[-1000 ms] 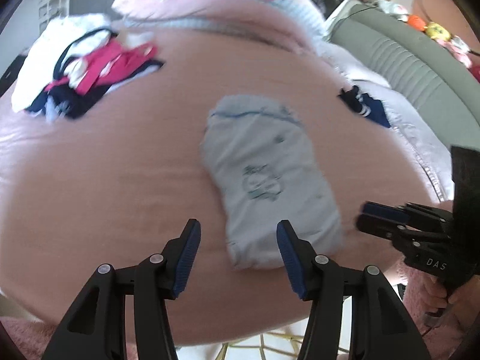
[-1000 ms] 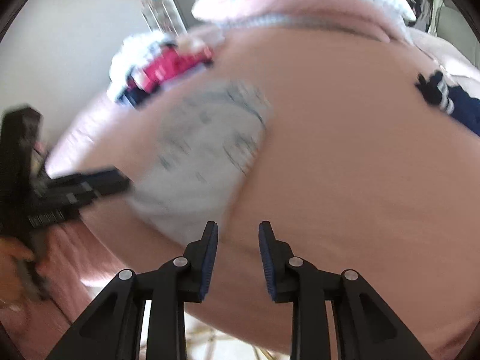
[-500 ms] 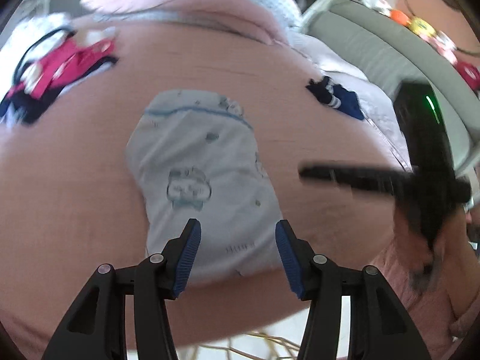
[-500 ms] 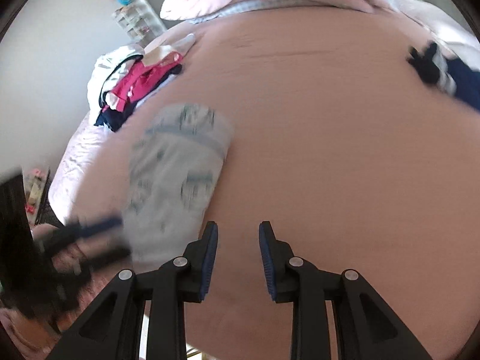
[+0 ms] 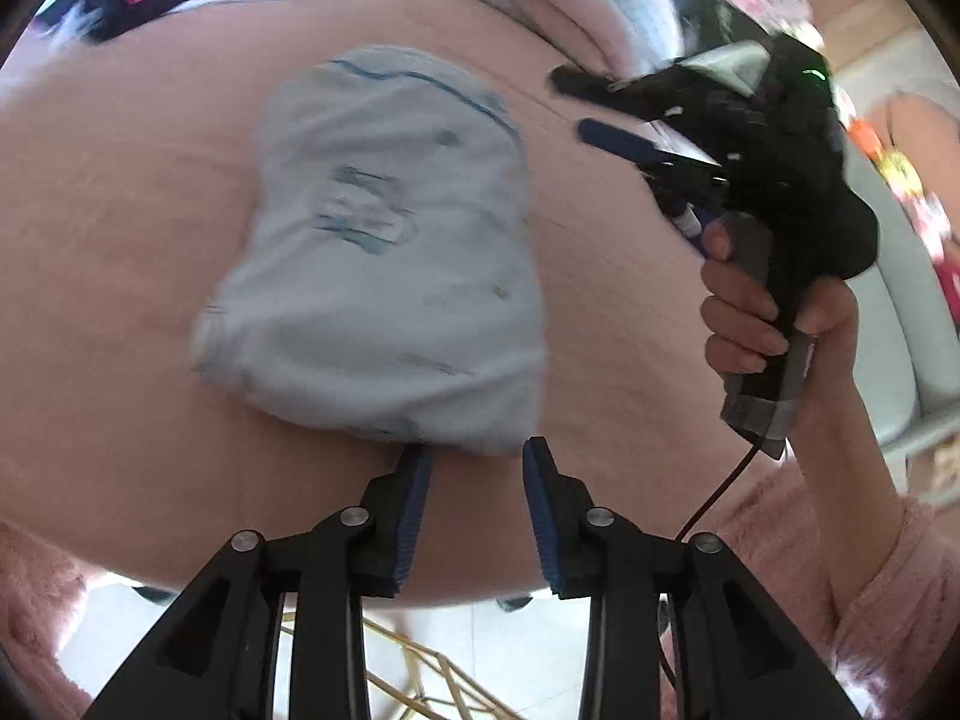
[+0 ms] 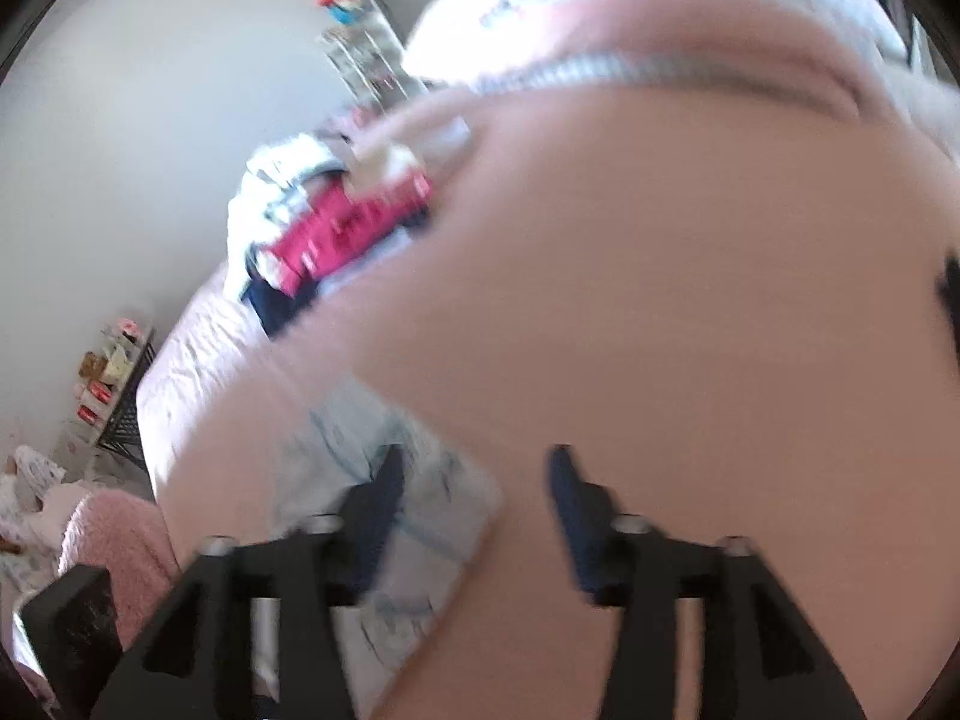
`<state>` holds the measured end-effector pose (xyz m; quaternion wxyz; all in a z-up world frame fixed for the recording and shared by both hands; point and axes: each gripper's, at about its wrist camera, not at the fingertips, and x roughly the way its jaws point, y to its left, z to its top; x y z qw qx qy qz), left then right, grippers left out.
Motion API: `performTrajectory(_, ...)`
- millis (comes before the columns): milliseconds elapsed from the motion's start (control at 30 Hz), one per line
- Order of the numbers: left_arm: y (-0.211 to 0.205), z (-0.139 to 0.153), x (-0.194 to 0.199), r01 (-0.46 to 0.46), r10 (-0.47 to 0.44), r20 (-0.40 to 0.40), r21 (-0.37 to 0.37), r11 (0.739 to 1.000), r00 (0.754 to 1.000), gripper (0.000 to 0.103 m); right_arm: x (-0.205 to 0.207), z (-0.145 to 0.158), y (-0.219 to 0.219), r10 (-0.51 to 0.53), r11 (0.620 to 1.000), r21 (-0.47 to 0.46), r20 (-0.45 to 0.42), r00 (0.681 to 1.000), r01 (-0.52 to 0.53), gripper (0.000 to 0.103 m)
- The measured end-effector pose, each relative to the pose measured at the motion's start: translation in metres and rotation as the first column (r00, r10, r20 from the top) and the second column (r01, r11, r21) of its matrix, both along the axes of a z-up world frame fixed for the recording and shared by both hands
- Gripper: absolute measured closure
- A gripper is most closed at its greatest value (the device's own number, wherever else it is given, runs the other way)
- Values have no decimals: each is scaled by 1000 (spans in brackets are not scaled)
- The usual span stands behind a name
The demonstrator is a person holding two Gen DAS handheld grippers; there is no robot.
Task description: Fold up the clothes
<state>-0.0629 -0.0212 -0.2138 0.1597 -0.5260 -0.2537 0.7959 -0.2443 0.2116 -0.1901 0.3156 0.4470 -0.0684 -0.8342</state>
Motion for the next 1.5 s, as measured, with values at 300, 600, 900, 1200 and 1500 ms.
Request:
performTrajectory(300, -39, 7, -28, -100, 100, -16, 2, 995, 995, 86, -20, -30, -48, 179, 980, 47, 195, 964, -192, 74)
performTrajectory(600, -59, 29, -72, -92, 77, -104, -146, 985, 992, 87, 59, 8, 18, -31, 999, 21, 285, 958, 26, 82)
performTrajectory(900, -60, 6, -7, -20, 20, 7, -60, 998, 1000, 86, 79, 49, 31, -128, 974, 190, 17, 992, 122, 81)
performTrajectory(1200, -35, 10, -13, -7, 4, -74, -45, 999, 997, 85, 41, 21, -15, -73, 965, 250, -25, 997, 77, 79)
performTrajectory(1500, -13, 13, -16, 48, -64, -134, -119, 992, 989, 85, 56, 35, 12, -191, 969, 149, -74, 979, 200, 61)
